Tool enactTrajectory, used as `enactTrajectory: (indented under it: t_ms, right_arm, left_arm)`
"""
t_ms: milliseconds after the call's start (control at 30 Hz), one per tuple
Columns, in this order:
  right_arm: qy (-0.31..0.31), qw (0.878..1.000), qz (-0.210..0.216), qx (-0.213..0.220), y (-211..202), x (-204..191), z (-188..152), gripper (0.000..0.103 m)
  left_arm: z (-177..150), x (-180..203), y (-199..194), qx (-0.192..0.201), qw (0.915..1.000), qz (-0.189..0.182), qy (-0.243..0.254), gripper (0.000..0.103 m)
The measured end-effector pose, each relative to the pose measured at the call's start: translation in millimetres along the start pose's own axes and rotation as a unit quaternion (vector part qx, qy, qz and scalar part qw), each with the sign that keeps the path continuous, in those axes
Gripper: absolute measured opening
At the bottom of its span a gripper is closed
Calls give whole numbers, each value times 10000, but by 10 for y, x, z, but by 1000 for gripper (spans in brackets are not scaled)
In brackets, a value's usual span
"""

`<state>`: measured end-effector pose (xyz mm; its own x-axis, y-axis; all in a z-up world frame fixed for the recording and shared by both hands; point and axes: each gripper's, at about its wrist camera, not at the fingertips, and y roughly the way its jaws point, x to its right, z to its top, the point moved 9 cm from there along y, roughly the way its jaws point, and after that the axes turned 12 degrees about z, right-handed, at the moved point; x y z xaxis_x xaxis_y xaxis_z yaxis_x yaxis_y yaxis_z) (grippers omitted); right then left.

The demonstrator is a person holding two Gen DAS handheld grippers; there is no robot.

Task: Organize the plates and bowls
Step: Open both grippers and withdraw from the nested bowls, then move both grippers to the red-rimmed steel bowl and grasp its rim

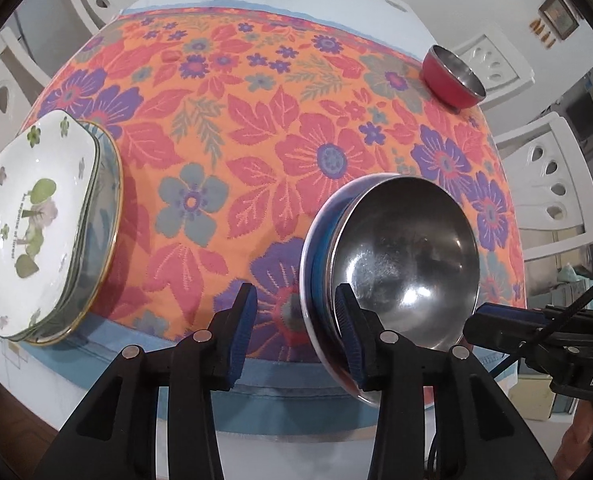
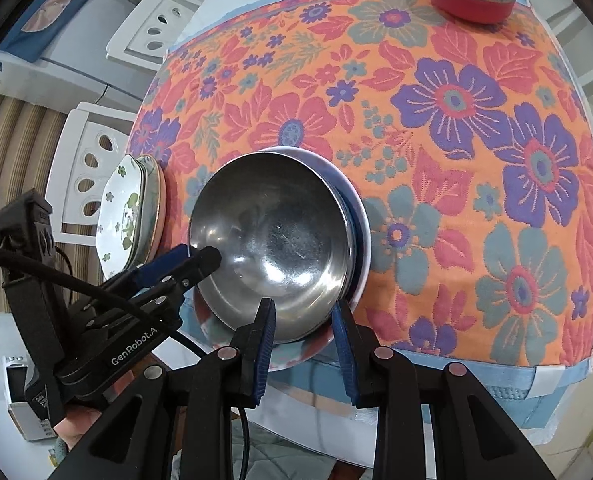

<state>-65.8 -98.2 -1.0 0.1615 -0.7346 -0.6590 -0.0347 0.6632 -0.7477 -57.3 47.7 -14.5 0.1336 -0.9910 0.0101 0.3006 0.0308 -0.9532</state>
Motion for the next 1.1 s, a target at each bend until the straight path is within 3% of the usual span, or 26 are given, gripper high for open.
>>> enactTrajectory:
  t_ms: [267,533,867,1033,1100]
  right_arm:
    - [-154,9996,134,190,-153,-92,79,29]
    - [-368,9962,406,671,-420,-234,253,29]
    - [-315,9757,865,1987,-1147,-228,670,32]
    - [-191,9650,764,2501,-1488,-51,896,46]
    - [-89,9616,606,2676,-1589,62,995,46]
  left_arm:
    - [180,12,-131,237,9997,-77,5,38]
    - [432,71,-336,576,9982,-97,130,38]
    - [1179,174,-799,1379,9898,-67,350,38]
    - [1598,338,-988,1689,9843,-285,414,38]
    - [1748,423,-1006,1768,9826,-294,486,38]
